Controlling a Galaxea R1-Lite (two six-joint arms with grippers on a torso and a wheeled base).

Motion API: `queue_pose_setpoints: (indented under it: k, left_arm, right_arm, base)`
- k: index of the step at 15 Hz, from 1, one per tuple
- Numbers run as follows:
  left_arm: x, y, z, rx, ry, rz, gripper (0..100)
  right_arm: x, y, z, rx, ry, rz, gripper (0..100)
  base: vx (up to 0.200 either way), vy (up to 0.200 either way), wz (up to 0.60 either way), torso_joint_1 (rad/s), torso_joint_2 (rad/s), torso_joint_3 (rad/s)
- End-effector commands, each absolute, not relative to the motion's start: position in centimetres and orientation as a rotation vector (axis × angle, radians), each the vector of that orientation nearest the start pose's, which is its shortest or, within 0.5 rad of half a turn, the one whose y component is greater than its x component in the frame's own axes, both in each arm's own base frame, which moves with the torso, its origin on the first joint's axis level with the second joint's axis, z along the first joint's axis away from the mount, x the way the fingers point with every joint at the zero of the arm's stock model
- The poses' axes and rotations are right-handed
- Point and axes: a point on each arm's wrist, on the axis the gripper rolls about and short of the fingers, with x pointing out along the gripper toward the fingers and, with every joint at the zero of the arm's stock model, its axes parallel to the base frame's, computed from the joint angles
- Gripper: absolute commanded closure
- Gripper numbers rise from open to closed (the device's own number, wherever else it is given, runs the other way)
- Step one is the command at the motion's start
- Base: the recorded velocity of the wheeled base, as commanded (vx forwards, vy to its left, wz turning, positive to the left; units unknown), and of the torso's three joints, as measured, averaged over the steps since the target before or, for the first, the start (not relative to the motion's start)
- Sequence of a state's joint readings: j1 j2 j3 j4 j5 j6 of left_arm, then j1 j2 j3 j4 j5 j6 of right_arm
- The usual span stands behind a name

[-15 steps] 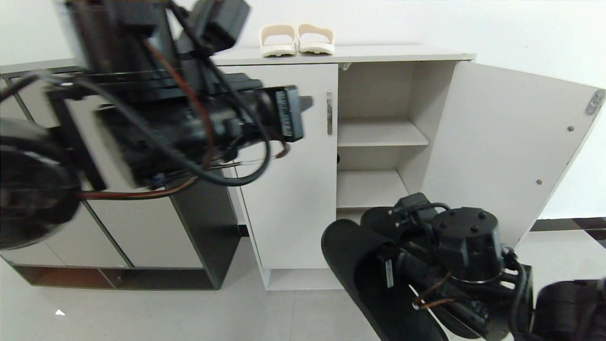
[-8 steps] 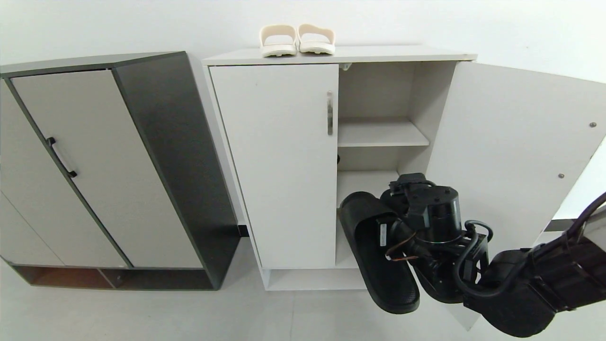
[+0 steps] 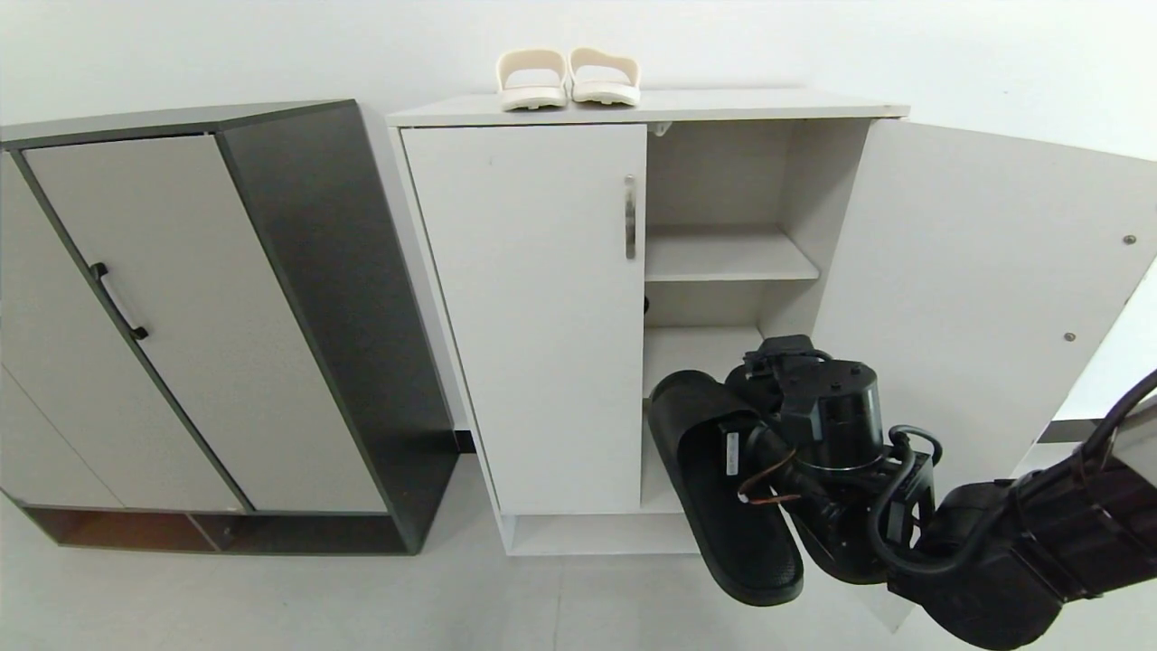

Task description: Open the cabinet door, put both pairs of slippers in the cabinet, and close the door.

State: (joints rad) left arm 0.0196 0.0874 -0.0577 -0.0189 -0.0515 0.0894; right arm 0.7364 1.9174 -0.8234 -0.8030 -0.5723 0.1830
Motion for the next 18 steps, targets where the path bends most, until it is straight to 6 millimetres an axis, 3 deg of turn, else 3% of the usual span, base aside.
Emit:
queue_pose_setpoints:
  k: [1, 6, 11, 18]
  left_arm:
    - [-2.4, -0.2, 7.9, 0.071, -0.014, -0.102, 100]
    - [-2.4, -0.1, 7.9, -0.024, -0.013, -0.042, 100]
    - [-2.4, -0.1, 8.0, -0.023, -0.015, -0.025, 100]
    - [-2.4, -0.1, 8.0, -0.024, -0.015, -0.028, 100]
  right_arm:
    - [26.2, 22.2, 13.4, 0.006, 0.243, 0.144, 100]
    - [26.3, 22.3, 13.6, 0.025, 0.224, 0.152, 100]
    - [27.0, 23.7, 13.5, 0.036, 0.213, 0.157, 100]
    - [29.8, 26.1, 8.6, -0.008, 0.278, 0.119, 100]
  base:
    - [0.000, 0.000, 0.00, 0.000, 0.00, 0.000]
    - [0.000, 0.000, 0.00, 0.000, 0.00, 0.000]
    - [0.000, -0.200, 0.00, 0.002, 0.00, 0.001]
    - [0.000, -0.029, 0.00, 0.000, 0.00, 0.000]
